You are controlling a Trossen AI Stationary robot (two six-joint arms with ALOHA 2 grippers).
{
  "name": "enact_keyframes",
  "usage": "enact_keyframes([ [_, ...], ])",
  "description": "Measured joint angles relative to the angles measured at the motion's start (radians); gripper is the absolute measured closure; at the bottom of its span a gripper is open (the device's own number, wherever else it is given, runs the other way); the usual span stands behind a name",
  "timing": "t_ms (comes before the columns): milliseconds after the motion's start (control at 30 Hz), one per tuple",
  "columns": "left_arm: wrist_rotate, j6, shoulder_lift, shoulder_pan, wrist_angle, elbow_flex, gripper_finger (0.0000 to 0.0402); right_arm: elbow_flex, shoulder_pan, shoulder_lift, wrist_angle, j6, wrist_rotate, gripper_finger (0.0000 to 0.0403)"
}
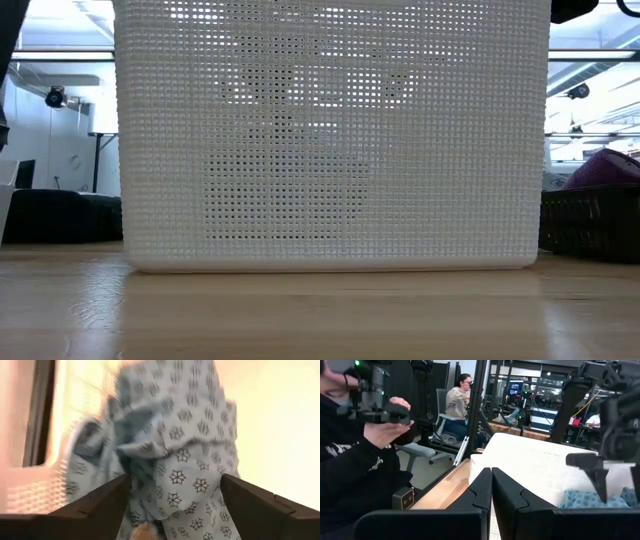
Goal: Pick & place medical supplies in basket/bin
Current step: Put the dark blue patient gown into the organizer bin, then put the light blue patient gown into the organizer bin
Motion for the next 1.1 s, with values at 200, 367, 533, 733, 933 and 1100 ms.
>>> enact_keyframes([
  [200,-0.014,0.062,-0.074,-0.001,0.097,0.000,0.0078,0.000,0.000,0.000,0.000,0.000,0.000,0.0394],
  [367,-0.018,0.110,-0.148,-0.001,0.191,0.000,0.0081,0.000,0.000,0.000,0.000,0.000,0.000,0.0394],
  [533,-0.020,0.100,-0.222,-0.002,0.210,0.000,0.0082,0.000,0.000,0.000,0.000,0.000,0.000,0.0394],
  [733,0.020,0.098,-0.298,-0.008,0.219,-0.035,0.0087,0.000,0.000,0.000,-0.001,0.000,0.000,0.0394],
  [933,0.082,0.155,-0.461,-0.022,0.400,-0.245,0.0098,0.000,0.000,0.000,-0.002,0.000,0.000,0.0394],
  [1100,0.085,0.196,-0.664,-0.027,0.504,-0.477,0.0103,0.000,0.000,0.000,-0.008,0.000,0.000,0.0394],
])
